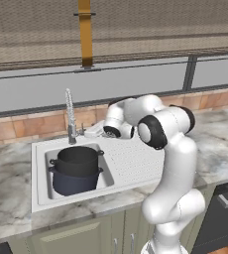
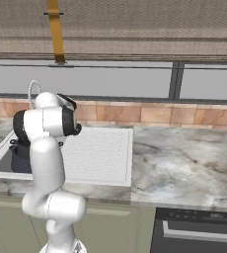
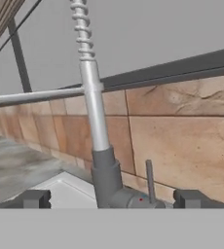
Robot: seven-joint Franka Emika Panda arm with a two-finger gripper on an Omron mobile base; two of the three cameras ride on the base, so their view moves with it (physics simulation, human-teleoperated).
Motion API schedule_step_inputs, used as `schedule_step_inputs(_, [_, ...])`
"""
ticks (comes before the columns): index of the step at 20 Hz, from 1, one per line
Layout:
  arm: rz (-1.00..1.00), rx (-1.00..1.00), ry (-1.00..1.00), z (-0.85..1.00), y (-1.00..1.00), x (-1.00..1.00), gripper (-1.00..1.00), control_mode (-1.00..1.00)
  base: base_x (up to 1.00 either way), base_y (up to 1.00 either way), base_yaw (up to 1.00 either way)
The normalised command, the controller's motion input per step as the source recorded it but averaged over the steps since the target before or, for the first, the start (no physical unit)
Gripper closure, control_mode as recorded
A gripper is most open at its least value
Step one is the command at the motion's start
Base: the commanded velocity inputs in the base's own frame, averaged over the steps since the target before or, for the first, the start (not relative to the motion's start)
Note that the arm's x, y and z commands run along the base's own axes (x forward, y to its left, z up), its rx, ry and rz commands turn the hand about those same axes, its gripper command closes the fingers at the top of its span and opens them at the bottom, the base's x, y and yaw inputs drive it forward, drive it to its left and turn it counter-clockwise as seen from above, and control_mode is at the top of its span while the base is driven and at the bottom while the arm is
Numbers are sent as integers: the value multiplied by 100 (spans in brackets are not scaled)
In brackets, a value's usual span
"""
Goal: Pick the pot and pot and place them in the sink. Then turn on the water.
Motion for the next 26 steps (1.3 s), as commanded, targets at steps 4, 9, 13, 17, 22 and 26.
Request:
schedule_step_inputs(4, [-6, 0, 0, -23, 9, 23, -100, -100, 0, 0, 0])
schedule_step_inputs(9, [-4, 0, 0, -22, 6, 23, -100, -100, 0, 0, 0])
schedule_step_inputs(13, [-4, 0, 0, -12, 0, 29, -100, -100, 0, 0, 0])
schedule_step_inputs(17, [-5, 0, 0, -9, 0, 28, -100, -100, 0, 0, 0])
schedule_step_inputs(22, [-3, 0, 0, -1, 3, 32, -100, -100, 0, 0, 0])
schedule_step_inputs(26, [-1, 0, 1, -3, 9, 33, -100, -100, 0, 0, 0])
